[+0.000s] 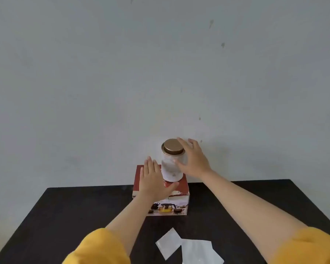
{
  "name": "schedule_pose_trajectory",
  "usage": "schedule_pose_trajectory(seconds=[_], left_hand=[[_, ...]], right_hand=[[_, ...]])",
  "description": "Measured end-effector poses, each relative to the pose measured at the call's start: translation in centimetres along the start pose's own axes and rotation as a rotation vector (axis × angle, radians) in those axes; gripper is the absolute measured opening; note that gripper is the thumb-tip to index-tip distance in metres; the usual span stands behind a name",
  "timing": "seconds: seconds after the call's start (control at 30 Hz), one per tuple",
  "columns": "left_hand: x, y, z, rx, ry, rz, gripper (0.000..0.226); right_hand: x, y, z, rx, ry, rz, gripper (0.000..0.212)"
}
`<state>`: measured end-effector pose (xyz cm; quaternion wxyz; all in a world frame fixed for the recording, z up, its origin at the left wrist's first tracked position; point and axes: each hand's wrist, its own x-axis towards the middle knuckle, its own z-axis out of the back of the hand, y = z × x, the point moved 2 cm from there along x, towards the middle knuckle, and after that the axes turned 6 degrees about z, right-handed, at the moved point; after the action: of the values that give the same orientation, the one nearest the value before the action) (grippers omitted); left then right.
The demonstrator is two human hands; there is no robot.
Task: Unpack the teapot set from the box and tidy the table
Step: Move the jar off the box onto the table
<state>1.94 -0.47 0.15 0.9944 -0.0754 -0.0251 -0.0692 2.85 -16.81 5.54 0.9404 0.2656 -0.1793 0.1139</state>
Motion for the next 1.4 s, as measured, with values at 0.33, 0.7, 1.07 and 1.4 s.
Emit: schedule_pose_trajectory(seconds=[0.33,0.7,1.07,1.4], left_hand=[[0.6,-1.9,-6.8,0.023,0.185,0.158,0.114],[-1.0,-3.6,-7.0,0.029,0.102,0.073,0.084],[-2.9,-11.5,-9.1,0.066,0.11,0.101,0.087],[-2.5,-12.9,-11.1,0.159,0.001,0.258,0.104]], right_hand=[[0.7,-2.1,-4.0,0.164,-0.001,-0.075,0.078],[-1.6,-4.3,-0.2,0.166,-0.132,-0.1,0.075],[-13.8,-20.0,8.9,0.106,-0.158,-0.384,0.075],[-20.5,-35.5,13.0,0.076,-0.177,-0.589,0.078]])
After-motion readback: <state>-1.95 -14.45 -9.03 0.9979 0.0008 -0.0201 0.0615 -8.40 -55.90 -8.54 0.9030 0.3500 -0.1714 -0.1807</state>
